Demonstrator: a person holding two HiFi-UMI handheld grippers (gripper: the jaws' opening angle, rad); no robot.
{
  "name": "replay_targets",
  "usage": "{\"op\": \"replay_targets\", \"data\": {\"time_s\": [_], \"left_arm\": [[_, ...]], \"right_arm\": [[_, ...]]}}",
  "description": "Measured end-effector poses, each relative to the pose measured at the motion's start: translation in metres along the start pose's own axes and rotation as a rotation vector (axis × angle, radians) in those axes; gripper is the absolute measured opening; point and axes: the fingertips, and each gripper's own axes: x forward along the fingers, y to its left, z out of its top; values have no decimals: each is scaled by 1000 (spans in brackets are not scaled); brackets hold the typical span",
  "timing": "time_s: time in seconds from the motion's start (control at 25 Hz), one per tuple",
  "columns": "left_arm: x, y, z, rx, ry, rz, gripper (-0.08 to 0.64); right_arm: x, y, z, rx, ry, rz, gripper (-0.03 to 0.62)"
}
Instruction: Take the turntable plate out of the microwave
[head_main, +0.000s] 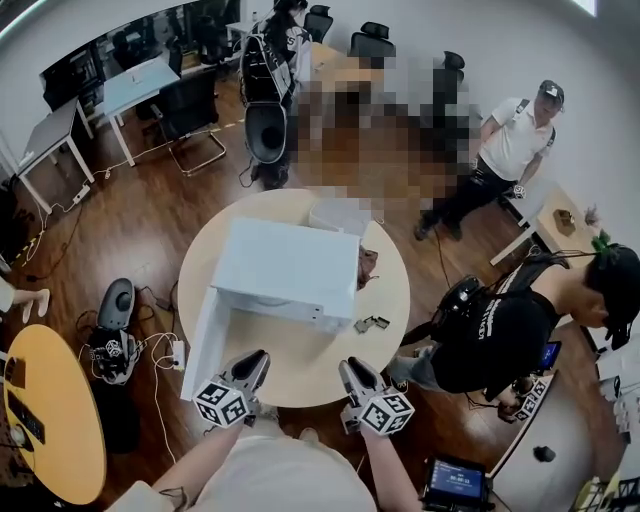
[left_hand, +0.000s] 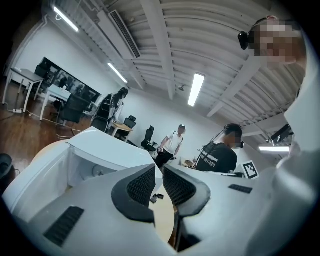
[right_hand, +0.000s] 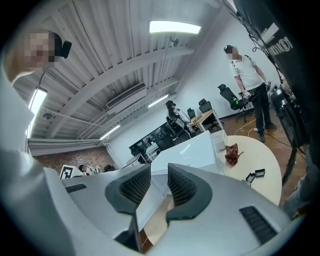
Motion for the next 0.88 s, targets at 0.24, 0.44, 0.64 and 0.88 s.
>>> {"op": "replay_targets", "data": {"time_s": [0.24,0.44,0.64,0.88], "left_arm": [[15,31,9,-25,20,-18,29],[21,53,11,-46,44,-51,29],[21,69,16,-38,64,-86,29],[24,78,16,-34,72,-113,29]], "right_arm": [[47,9,2,-13,27,-14,100],[77,17,-2,-12,38,-34,100],[98,26,-11,-6,48,-61,100],[112,30,-19,-6,59,-100,100]]}}
